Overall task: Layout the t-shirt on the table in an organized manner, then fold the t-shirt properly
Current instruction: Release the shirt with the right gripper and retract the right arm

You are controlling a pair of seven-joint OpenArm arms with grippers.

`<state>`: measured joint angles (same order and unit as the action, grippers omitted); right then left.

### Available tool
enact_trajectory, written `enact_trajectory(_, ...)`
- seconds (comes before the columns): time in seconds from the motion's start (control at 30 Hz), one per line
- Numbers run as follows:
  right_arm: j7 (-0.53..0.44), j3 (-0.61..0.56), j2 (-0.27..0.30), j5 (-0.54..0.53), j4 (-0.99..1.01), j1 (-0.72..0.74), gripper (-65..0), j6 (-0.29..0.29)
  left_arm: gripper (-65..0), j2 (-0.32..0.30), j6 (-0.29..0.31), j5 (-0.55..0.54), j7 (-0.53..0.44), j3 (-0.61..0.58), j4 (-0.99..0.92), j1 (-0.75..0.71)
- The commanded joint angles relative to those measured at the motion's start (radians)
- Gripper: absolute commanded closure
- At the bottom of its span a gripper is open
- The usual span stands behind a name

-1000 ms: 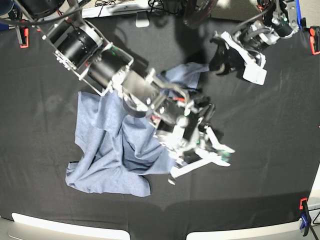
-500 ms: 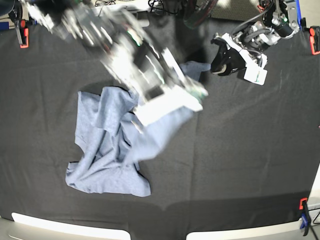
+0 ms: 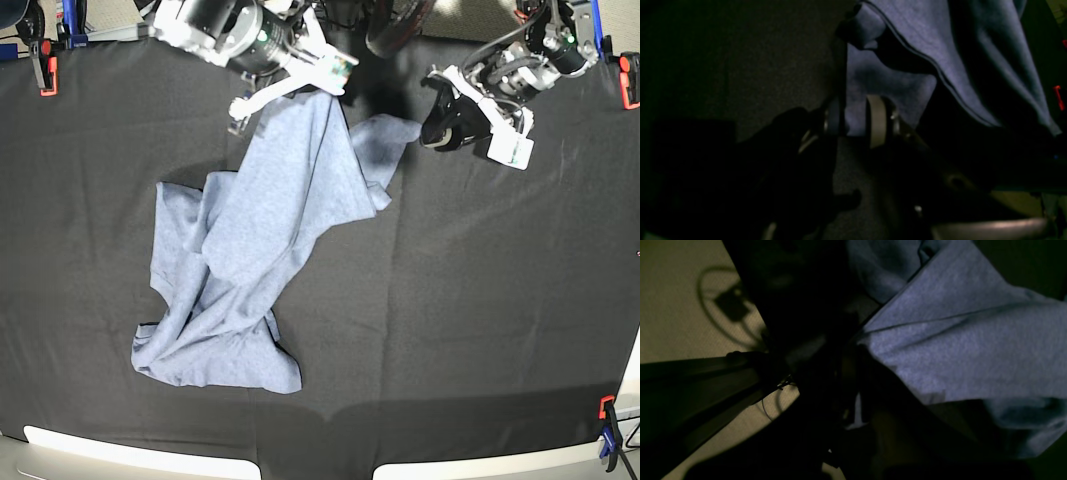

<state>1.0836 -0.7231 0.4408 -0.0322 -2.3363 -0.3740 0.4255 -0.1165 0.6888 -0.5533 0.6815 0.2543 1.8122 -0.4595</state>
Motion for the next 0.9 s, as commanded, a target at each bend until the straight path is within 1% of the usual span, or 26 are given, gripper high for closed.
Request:
enact_trajectory(0.0, -0.007, -0.016, 0.003, -0.137, -0.02, -0.03, 0.0, 0.072, -13.0, -0.003, 0.009, -0.024, -0.024, 0.0, 0.015, 0.0)
enact_trajectory(0.03, -0.005, -0.015, 0.002, -0.158, -0.02, -0.034, 0.0, 0.076, -13.0, -0.003, 0.009, -0.024, -0.024, 0.0, 0.015, 0.0)
enact_trajectory(0.13, -0.005, -0.003, 0.002, -0.153, -0.02, -0.034, 0.0, 0.076, -13.0, -0.004, 0.009, -0.024, -0.053, 0.0, 0.015, 0.002)
enact_trajectory(0.2, -0.005, 0.012, 0.002, -0.119, -0.02, -0.034, 0.0, 0.076, -13.0, -0.003, 0.009, -0.024, -0.082, 0.0, 0.015, 0.01)
enact_trajectory(0.27, -0.006, 0.039, 0.002, -0.089, -0.02, -0.034, 0.0, 0.076, -13.0, -0.003, 0.009, -0.024, -0.083, 0.0, 0.016, 0.029)
enact_trajectory(0.3, -0.009, 0.057, 0.002, -0.087, -0.02, -0.034, -1.6, 0.076, -13.3, -0.004, 0.009, -0.023, -0.083, 0.0, 0.015, 0.04)
enact_trajectory(0.37, -0.012, 0.088, 0.002, -0.125, -0.02, -0.034, -12.2, 0.076, -14.1, -0.004, 0.009, -0.023, -0.083, 0.0, 0.015, 0.059)
enact_trajectory(0.4, -0.01, 0.097, 0.003, -0.163, -0.02, -0.034, -15.8, 0.076, -14.3, -0.004, 0.009, -0.023, -0.079, 0.0, 0.015, 0.067)
enact_trajectory(0.43, -0.003, 0.101, 0.006, -0.203, -0.02, -0.037, -17.3, 0.077, -14.3, -0.004, 0.009, -0.024, -0.079, 0.0, 0.015, 0.073)
enact_trajectory(0.47, 0.003, 0.101, 0.008, -0.235, -0.02, -0.042, -17.3, 0.092, -14.3, -0.004, 0.009, -0.023, -0.076, 0.0, 0.015, 0.079)
enact_trajectory(0.53, 0.021, 0.101, 0.014, -0.288, -0.02, -0.062, -17.3, 0.146, -14.3, -0.01, 0.009, -0.024, -0.076, 0.0, 0.015, 0.082)
enact_trajectory(0.57, 0.023, 0.101, 0.019, -0.293, -0.02, -0.068, -17.3, 0.159, -14.3, -0.016, 0.009, -0.024, -0.076, 0.0, 0.015, 0.083)
enact_trajectory(0.63, 0.019, 0.101, 0.024, -0.256, -0.02, -0.07, -17.3, 0.164, -14.3, -0.024, 0.009, -0.024, -0.076, 0.0, 0.015, 0.083)
enact_trajectory(0.67, 0.002, 0.102, 0.024, -0.218, -0.02, -0.069, -17.3, 0.163, -14.3, -0.026, 0.009, -0.026, -0.078, 0.0, 0.015, 0.083)
enact_trajectory(0.77, -0.089, 0.124, 0.021, -0.09, -0.02, -0.069, -17.3, 0.158, -14.3, -0.025, 0.009, -0.055, -0.085, -0.001, 0.016, 0.083)
enact_trajectory(0.83, -0.141, 0.164, 0.016, -0.055, -0.02, -0.063, -17.3, 0.117, -14.3, -0.025, 0.009, -0.077, -0.083, -0.001, 0.015, 0.083)
enact_trajectory(0.87, -0.159, 0.191, 0.014, -0.051, -0.02, -0.054, -17.3, 0.085, -14.3, -0.025, 0.009, -0.078, -0.083, -0.001, 0.015, 0.083)
